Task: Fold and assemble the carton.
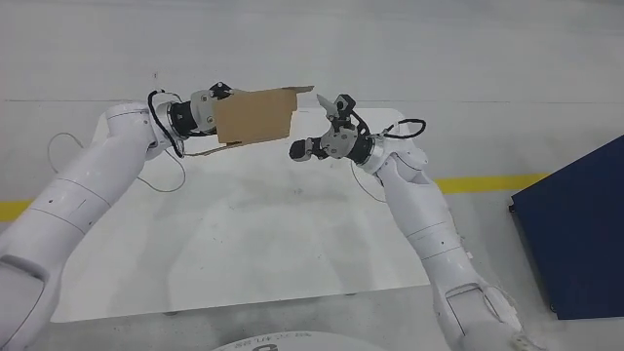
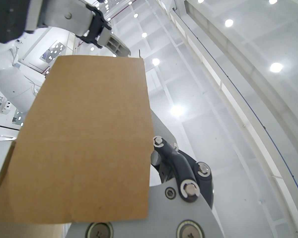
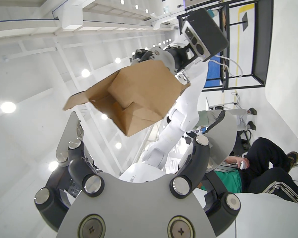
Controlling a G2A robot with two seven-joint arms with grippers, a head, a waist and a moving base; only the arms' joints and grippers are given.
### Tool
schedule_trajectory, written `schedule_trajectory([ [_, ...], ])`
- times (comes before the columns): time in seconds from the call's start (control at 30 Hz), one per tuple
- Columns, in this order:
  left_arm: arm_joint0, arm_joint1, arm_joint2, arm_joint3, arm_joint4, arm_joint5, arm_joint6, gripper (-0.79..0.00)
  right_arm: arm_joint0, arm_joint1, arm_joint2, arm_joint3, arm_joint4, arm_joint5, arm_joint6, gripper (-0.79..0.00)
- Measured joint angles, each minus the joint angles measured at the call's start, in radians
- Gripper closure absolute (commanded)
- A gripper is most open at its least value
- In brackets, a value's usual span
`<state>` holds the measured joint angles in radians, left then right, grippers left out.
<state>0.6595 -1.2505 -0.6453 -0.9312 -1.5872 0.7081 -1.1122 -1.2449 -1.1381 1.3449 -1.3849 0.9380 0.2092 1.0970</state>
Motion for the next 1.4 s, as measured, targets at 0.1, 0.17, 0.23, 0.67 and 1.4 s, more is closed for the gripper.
schedule_trajectory([
  [0.1,-0.005,0.005,0.021,-0.011,0.024,-0.001,-0.001,0.000,-0.005,0.001,0.016,0.003,0.036,0.007,0.001,-0.785],
  [0.17,-0.011,0.009,0.037,-0.012,0.047,-0.006,-0.006,0.000,-0.001,0.001,0.013,0.006,0.043,0.018,-0.004,-0.785],
  [0.23,-0.018,0.012,0.051,-0.008,0.067,-0.014,-0.013,0.000,0.006,0.000,0.000,0.005,0.031,0.029,-0.010,-0.785],
  [0.67,-0.042,0.017,0.078,0.025,0.059,-0.047,-0.047,0.000,0.007,0.009,-0.059,-0.033,-0.126,0.045,0.025,-0.785],
  [1.4,-0.047,0.010,0.092,0.025,0.061,-0.063,-0.063,0.000,0.017,0.020,-0.120,-0.060,-0.231,0.089,0.029,-0.785],
])
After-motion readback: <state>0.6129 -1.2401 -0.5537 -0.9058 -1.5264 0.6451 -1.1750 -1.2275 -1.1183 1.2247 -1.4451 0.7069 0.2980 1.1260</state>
